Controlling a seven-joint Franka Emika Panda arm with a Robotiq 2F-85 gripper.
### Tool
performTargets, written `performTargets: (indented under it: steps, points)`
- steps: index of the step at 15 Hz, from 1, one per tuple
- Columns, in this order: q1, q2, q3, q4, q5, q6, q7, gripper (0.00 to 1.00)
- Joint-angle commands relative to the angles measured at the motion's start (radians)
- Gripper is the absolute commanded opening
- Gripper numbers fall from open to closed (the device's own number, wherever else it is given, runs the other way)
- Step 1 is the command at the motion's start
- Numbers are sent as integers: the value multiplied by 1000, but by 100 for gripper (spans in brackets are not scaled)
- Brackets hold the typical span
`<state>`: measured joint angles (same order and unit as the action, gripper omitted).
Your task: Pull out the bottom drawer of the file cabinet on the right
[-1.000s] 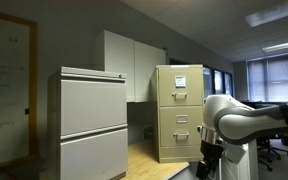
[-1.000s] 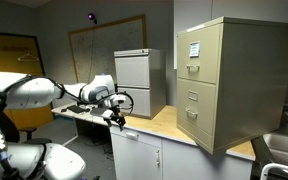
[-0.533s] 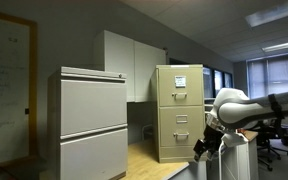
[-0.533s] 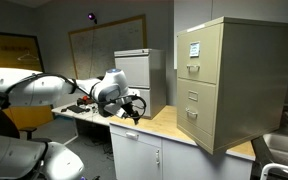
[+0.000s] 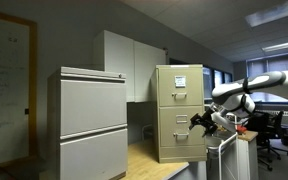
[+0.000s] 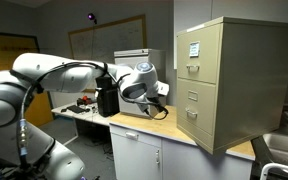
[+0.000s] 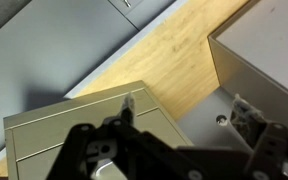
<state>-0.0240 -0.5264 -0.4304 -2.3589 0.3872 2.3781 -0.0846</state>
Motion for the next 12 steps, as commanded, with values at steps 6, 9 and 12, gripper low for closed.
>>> performTargets:
  steps: [6,9,12]
  points:
    - [-44,541,-76,470,564,-86,5,100]
    - [-158,677,-19,579,674,-112,53,100]
    - [-246,772,29,658,691,-105,122,100]
